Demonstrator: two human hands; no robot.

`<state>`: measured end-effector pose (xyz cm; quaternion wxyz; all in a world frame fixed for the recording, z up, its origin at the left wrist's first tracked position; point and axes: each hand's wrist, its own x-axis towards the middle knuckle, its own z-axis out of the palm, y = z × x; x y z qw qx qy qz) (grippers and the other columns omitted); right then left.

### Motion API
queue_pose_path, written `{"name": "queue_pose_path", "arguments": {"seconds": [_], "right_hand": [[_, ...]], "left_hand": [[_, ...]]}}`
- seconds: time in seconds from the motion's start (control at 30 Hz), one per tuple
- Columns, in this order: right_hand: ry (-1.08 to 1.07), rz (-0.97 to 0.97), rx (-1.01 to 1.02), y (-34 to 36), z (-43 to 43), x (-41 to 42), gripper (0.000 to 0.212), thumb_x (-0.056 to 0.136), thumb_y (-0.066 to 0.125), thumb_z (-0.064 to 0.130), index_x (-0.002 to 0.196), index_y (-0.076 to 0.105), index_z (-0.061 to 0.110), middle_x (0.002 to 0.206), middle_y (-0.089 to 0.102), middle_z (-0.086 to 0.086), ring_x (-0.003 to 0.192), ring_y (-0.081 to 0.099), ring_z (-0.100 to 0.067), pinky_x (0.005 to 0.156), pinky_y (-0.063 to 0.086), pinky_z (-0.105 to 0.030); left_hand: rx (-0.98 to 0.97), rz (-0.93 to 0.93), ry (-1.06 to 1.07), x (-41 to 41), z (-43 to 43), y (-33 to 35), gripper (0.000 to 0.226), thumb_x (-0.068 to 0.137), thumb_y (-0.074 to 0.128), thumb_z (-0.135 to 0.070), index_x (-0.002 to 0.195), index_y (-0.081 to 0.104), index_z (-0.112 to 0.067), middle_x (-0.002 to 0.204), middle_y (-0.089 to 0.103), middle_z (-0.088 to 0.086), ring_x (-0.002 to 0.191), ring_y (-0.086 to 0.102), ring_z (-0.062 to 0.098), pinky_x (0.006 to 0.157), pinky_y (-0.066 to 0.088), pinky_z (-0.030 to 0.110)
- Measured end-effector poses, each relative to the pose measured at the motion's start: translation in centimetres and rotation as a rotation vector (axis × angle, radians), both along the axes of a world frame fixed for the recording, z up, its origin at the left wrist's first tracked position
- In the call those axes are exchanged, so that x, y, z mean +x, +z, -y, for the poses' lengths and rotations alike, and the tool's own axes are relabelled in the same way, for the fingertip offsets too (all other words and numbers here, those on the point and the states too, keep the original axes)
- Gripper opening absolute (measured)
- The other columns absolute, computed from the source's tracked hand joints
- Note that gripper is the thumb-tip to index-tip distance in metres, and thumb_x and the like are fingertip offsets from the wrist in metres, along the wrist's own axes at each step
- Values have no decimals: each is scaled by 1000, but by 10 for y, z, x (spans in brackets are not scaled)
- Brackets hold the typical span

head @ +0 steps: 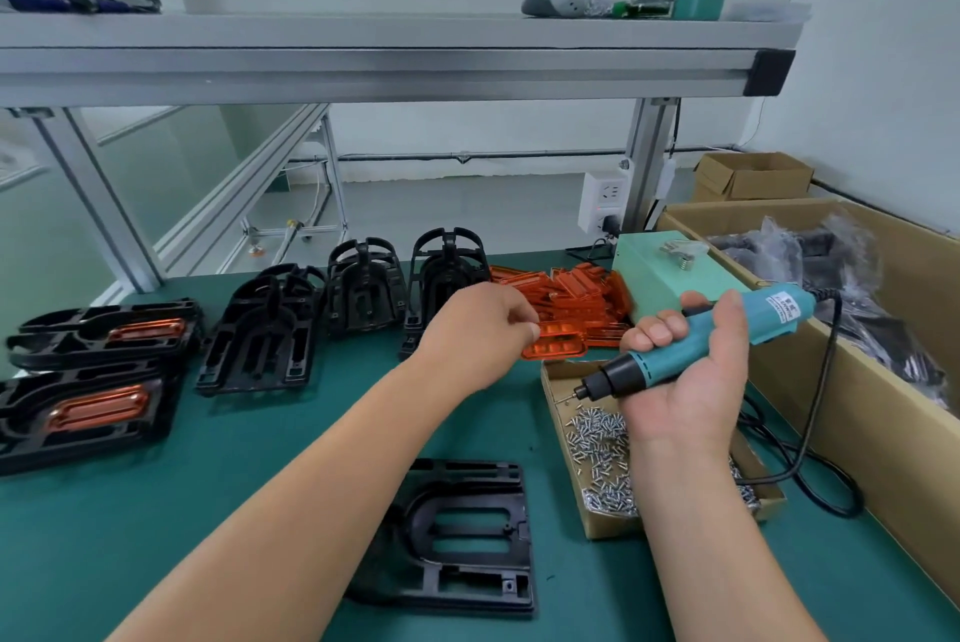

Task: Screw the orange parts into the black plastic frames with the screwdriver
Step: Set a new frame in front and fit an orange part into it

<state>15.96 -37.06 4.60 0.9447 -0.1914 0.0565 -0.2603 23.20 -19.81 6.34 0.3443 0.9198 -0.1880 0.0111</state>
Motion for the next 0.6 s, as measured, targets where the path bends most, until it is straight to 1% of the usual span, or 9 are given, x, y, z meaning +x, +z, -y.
{"name": "queue_pose_path", "arguments": {"seconds": [0.1, 0.17, 0.23, 0.3, 0.33, 0.4, 0.5, 0.6], "right_hand": [[12, -4, -15, 0, -2, -1, 27, 101, 68, 45, 96, 63, 19, 70, 47, 6, 58, 46, -9, 55, 44, -23], [20, 2, -22, 1, -4, -1, 27, 100, 68, 45, 97, 63, 18, 70, 48, 6, 58, 46, -10, 55, 44, -23], [31, 9, -36, 1, -7, -2, 27, 100, 68, 44, 98, 62, 18, 71, 48, 5, 59, 46, -10, 56, 44, -23], [46, 18, -51, 1, -10, -2, 27, 100, 68, 44, 99, 61, 18, 71, 47, 5, 60, 46, -10, 56, 44, -23], [53, 20, -62, 1, -11, -2, 28, 100, 68, 44, 100, 61, 18, 72, 47, 5, 60, 45, -10, 57, 44, -23], [70, 29, -88, 0, -13, -3, 27, 101, 67, 45, 100, 60, 18, 73, 46, 5, 61, 44, -10, 57, 43, -23], [98, 38, -129, 0, -20, -4, 27, 102, 66, 45, 99, 60, 18, 72, 44, 5, 61, 43, -10, 57, 42, -22], [127, 41, -162, 1, -28, -5, 28, 101, 65, 45, 95, 62, 18, 70, 43, 5, 60, 42, -9, 56, 41, -22]], "left_hand": [[-85, -71, 30, -21, -36, -7, 10, 92, 70, -35, 83, 75, -36, 76, 72, -13, 60, 63, 4, 55, 47, 22], [-117, -116, 34, -34, -61, -11, 14, 92, 69, -35, 81, 77, -37, 75, 73, -10, 53, 53, 6, 51, 44, 24], [-149, -172, 35, -49, -84, -13, 14, 93, 69, -36, 82, 77, -38, 76, 74, -3, 54, 48, 9, 56, 41, 28], [-172, -226, 37, -65, -104, -15, 11, 90, 69, -40, 85, 78, -38, 81, 75, 4, 61, 51, 12, 63, 42, 32], [-176, -246, 38, -74, -112, -16, 11, 88, 69, -43, 87, 79, -38, 83, 75, 5, 65, 55, 13, 67, 44, 33], [-173, -283, 38, -89, -124, -17, 16, 86, 67, -47, 91, 79, -37, 84, 76, 1, 68, 57, 12, 69, 47, 32], [-157, -305, 23, -105, -134, -18, 17, 88, 66, -47, 94, 79, -38, 76, 72, -7, 63, 54, 8, 66, 45, 31], [-130, -272, 12, -115, -139, -20, 16, 90, 66, -48, 95, 78, -40, 85, 75, -15, 71, 64, 6, 72, 53, 30]]}}
